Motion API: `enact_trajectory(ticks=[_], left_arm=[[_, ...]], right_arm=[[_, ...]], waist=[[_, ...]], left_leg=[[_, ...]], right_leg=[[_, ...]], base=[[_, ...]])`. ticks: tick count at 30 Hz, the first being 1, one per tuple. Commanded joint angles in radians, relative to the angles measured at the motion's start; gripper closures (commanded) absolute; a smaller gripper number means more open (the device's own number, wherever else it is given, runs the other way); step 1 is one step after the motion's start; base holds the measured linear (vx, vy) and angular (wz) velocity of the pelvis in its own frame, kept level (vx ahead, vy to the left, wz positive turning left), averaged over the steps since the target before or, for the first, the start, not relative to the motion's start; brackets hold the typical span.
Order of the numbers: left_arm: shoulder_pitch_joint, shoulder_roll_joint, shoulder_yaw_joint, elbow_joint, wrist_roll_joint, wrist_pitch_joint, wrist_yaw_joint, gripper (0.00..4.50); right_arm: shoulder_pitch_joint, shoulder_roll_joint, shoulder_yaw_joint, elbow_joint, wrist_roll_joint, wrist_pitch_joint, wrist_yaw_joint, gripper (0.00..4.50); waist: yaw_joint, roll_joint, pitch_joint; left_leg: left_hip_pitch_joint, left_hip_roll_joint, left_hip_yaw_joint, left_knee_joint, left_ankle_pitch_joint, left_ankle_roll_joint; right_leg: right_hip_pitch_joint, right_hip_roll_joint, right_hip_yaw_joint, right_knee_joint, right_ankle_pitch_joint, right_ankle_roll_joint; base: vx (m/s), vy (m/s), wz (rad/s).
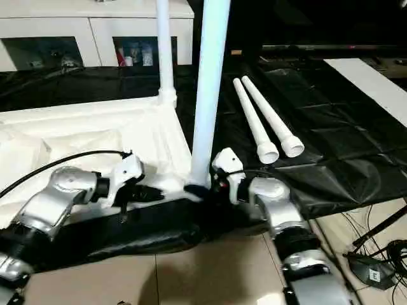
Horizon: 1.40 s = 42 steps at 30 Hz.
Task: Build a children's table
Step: Rotate leg to tighten
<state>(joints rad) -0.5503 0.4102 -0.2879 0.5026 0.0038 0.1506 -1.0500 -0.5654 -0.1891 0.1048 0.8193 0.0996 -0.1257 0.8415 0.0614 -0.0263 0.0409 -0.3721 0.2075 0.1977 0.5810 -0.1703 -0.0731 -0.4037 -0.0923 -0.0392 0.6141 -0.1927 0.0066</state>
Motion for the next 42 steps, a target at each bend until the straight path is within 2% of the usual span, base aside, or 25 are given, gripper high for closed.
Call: enact_trajectory(ticks=[1, 4, 6, 7, 9, 10, 11, 12, 14, 15, 17, 22, 23, 24, 25, 28, 30, 32, 33, 35, 36, 37, 38, 39, 42], left_arm=[[-0.03, -0.034, -0.001, 0.067, 0.048, -0.006, 0.116, 4.5], [-0.099, -0.098, 0.023, 0.178, 0.085, 0.004, 0.312, 4.5], [-0.13, -0.134, 0.036, 0.218, 0.087, 0.018, 0.382, 4.5], [-0.146, -0.156, 0.045, 0.239, 0.083, 0.026, 0.416, 4.5], [-0.164, -0.183, 0.051, 0.266, 0.086, 0.017, 0.46, 4.5], [-0.181, -0.207, 0.052, 0.298, 0.093, 0.002, 0.495, 4.5], [-0.183, -0.21, 0.052, 0.303, 0.095, -0.001, 0.499, 4.5], [-0.209, -0.245, 0.047, 0.359, 0.107, -0.039, 0.536, 4.5], [-0.217, -0.256, 0.044, 0.378, 0.109, -0.057, 0.54, 4.5], [-0.223, -0.264, 0.042, 0.395, 0.112, -0.074, 0.534, 4.5], [-0.225, -0.268, 0.04, 0.403, 0.112, -0.085, 0.524, 4.5], [-0.217, -0.257, 0.037, 0.404, 0.105, -0.1, 0.477, 4.5], [-0.218, -0.256, 0.037, 0.409, 0.105, -0.105, 0.473, 4.5], [-0.218, -0.256, 0.037, 0.409, 0.105, -0.105, 0.473, 4.5], [-0.221, -0.256, 0.039, 0.42, 0.108, -0.114, 0.471, 4.5], [-0.231, -0.258, 0.046, 0.451, 0.112, -0.138, 0.467, 4.5], [-0.231, -0.258, 0.046, 0.451, 0.112, -0.138, 0.467, 4.5], [-0.241, -0.26, 0.053, 0.467, 0.111, -0.158, 0.47, 4.5], [-0.248, -0.261, 0.057, 0.475, 0.112, -0.172, 0.481, 4.5], [-0.252, -0.261, 0.06, 0.48, 0.112, -0.179, 0.489, 4.5], [-0.264, -0.263, 0.071, 0.49, 0.112, -0.212, 0.524, 4.5], [-0.277, -0.266, 0.091, 0.493, 0.102, -0.247, 0.554, 4.5], [-0.284, -0.268, 0.106, 0.494, 0.092, -0.259, 0.566, 4.5], [-0.298, -0.27, 0.142, 0.489, 0.06, -0.264, 0.571, 4.06], [-0.306, -0.263, 0.176, 0.472, 0.034, -0.261, 0.583, 3.95]], right_arm=[[-0.025, 0.018, -0.029, 0.021, -0.014, 0.027, -0.105, 1.77], [-0.034, 0.076, -0.065, 0.055, -0.019, 0.056, -0.297, 1.78], [-0.045, 0.109, -0.092, 0.082, -0.009, 0.082, -0.399, 1.78], [-0.052, 0.126, -0.106, 0.099, 0.0, 0.094, -0.444, 1.78], [-0.066, 0.146, -0.129, 0.127, 0.013, 0.107, -0.511, 1.78], [-0.08, 0.166, -0.154, 0.153, 0.03, 0.12, -0.563, 1.78], [-0.082, 0.17, -0.158, 0.156, 0.033, 0.121, -0.571, 1.78], [-0.102, 0.196, -0.186, 0.185, 0.046, 0.131, -0.631, 1.78], [-0.107, 0.202, -0.189, 0.19, 0.043, 0.13, -0.64, 1.78], [-0.111, 0.204, -0.185, 0.192, 0.03, 0.128, -0.65, 1.78], [-0.113, 0.202, -0.176, 0.19, 0.014, 0.124, -0.651, 1.78], [-0.116, 0.198, -0.178, 0.184, 0.014, 0.1, -0.615, 1.78], [-0.118, 0.199, -0.18, 0.185, 0.016, 0.098, -0.61, 1.43], [-0.118, 0.199, -0.18, 0.185, 0.016, 0.098, -0.61, 1.43], [-0.12, 0.204, -0.191, 0.179, 0.03, 0.092, -0.593, 1.08], [-0.12, 0.208, -0.186, 0.16, 0.028, 0.068, -0.57, 1.06], [-0.12, 0.208, -0.186, 0.16, 0.028, 0.068, -0.57, 0.68], [-0.103, 0.197, -0.162, 0.117, 0.005, 0.033, -0.565, 0.68], [-0.085, 0.189, -0.151, 0.076, -0.003, 0.012, -0.556, 0.68], [-0.074, 0.185, -0.146, 0.051, -0.005, 0.004, -0.55, 0.68], [-0.039, 0.174, -0.143, -0.017, 0.0, -0.005, -0.533, 0.68], [-0.005, 0.163, -0.142, -0.079, 0.007, -0.006, -0.517, 0.68], [0.012, 0.158, -0.143, -0.107, 0.011, -0.005, -0.508, 0.68], [0.039, 0.149, -0.141, -0.143, 0.008, 0.001, -0.497, 0.65], [0.053, 0.145, -0.139, -0.151, 0.003, 0.013, -0.497, 0.65]], waist=[[-0.002, 0.001, -0.055], [0.0, 0.002, -0.054], [0.0, 0.0, -0.054], [-0.002, 0.002, -0.056], [-0.002, 0.003, -0.057], [-0.001, 0.0, -0.058], [-0.001, 0.001, -0.059], [0.0, 0.009, -0.059], [0.003, 0.005, -0.062], [0.004, 0.01, -0.063], [0.003, 0.006, -0.062], [0.004, 0.006, -0.059], [0.004, 0.006, -0.059], [0.004, 0.006, -0.059], [0.004, 0.006, -0.058], [-0.005, 0.006, -0.058], [-0.011, 0.006, -0.058], [-0.013, 0.007, -0.058], [-0.011, 0.009, -0.057], [-0.009, 0.007, -0.061], [-0.011, 0.01, -0.06], [-0.006, 0.011, -0.059], [-0.006, 0.008, -0.061], [-0.003, 0.009, -0.065], [-0.003, 0.01, -0.074]], left_leg=[[0.026, 0.021, -0.005, -0.069, -0.263, 0.01], [0.025, 0.02, -0.007, -0.072, -0.285, -0.01], [0.024, 0.019, -0.009, -0.074, -0.288, -0.021], [0.017, 0.018, -0.01, -0.075, -0.281, -0.019], [0.024, 0.017, -0.009, -0.073, -0.286, -0.022], [0.017, 0.016, -0.009, -0.072, -0.272, -0.016], [0.017, 0.016, -0.009, -0.072, -0.266, -0.015], [0.018, 0.014, -0.008, -0.07, -0.258, -0.009], [0.017, 0.015, -0.009, -0.069, -0.241, -0.005], [0.014, 0.014, -0.009, -0.068, -0.227, 0.003], [0.013, 0.013, -0.008, -0.067, -0.223, 0.012], [0.016, 0.017, -0.009, -0.071, -0.268, 0.011], [0.015, 0.017, -0.009, -0.071, -0.267, 0.01], [0.015, 0.017, -0.009, -0.071, -0.265, 0.01], [0.015, 0.017, -0.009, -0.072, -0.269, 0.011], [0.009, 0.016, -0.012, -0.076, -0.286, 0.013], [0.006, 0.015, -0.014, -0.077, -0.276, 0.009], [0.011, 0.017, -0.012, -0.074, -0.276, 0.012], [0.012, 0.016, -0.011, -0.073, -0.269, 0.015], [0.009, 0.016, -0.011, -0.071, -0.243, 0.026], [0.006, 0.015, -0.011, -0.07, -0.23, 0.034], [0.011, 0.016, -0.009, -0.068, -0.231, 0.043], [0.01, 0.015, -0.009, -0.067, -0.223, 0.049], [0.006, 0.015, -0.011, -0.065, -0.185, 0.06], [0.0, 0.012, -0.009, -0.051, -0.08, 0.099]], right_leg=[[0.034, -0.038, 0.032, -0.073, -0.187, -0.232], [0.031, -0.039, 0.033, -0.078, -0.233, -0.206], [0.031, -0.039, 0.032, -0.08, -0.247, -0.195], [0.036, -0.04, 0.031, -0.079, -0.241, -0.189], [0.029, -0.038, 0.031, -0.08, -0.234, -0.192], [0.035, -0.038, 0.031, -0.079, -0.211, -0.19], [0.035, -0.038, 0.03, -0.078, -0.202, -0.19], [0.033, -0.037, 0.031, -0.081, -0.178, -0.19], [0.039, -0.038, 0.029, -0.074, -0.14, -0.197], [0.041, -0.038, 0.029, -0.072, -0.116, -0.201], [0.042, -0.037, 0.027, -0.072, -0.098, -0.208], [0.038, -0.041, 0.028, -0.08, -0.179, -0.201], [0.039, -0.04, 0.028, -0.079, -0.179, -0.2], [0.039, -0.04, 0.028, -0.079, -0.177, -0.2], [0.038, -0.04, 0.028, -0.081, -0.18, -0.198], [0.041, -0.041, 0.027, -0.081, -0.203, -0.188], [0.043, -0.041, 0.025, -0.081, -0.208, -0.187], [0.038, -0.041, 0.027, -0.082, -0.199, -0.196], [0.038, -0.04, 0.027, -0.084, -0.182, -0.199], [0.043, -0.04, 0.027, -0.077, -0.131, -0.204], [0.045, -0.04, 0.027, -0.073, -0.113, -0.213], [0.042, -0.037, 0.028, -0.078, -0.098, -0.204], [0.045, -0.035, 0.028, -0.075, -0.078, -0.204], [0.051, -0.038, 0.027, -0.067, -0.029, -0.21], [0.05, -0.033, 0.025, -0.046, 0.152, -0.265]], base=[[0.0, 0.0, 0.0], [0.0, 0.0, 0.0], [0.0, 0.0, 0.0], [0.0, 0.0, 0.0], [0.0, 0.0, 0.0], [0.0, 0.0, 0.0], [0.0, 0.0, 0.0], [0.0, 0.0, 0.0], [0.0, 0.0, 0.0], [0.0, 0.0, 0.0], [0.0, 0.0, 0.0], [0.0, 0.0, 0.0], [0.0, 0.0, 0.0], [0.0, 0.0, 0.0], [0.0, 0.0, 0.0], [0.0, 0.0, 0.0], [0.0, 0.0, 0.0], [0.0, 0.0, 0.0], [0.0, 0.0, 0.0], [0.0, 0.0, 0.0], [0.0, 0.0, 0.0], [0.0, 0.0, 0.0], [0.0, 0.0, 0.0], [0.0, 0.0, 0.0], [0.0, 0.0, 0.0]])
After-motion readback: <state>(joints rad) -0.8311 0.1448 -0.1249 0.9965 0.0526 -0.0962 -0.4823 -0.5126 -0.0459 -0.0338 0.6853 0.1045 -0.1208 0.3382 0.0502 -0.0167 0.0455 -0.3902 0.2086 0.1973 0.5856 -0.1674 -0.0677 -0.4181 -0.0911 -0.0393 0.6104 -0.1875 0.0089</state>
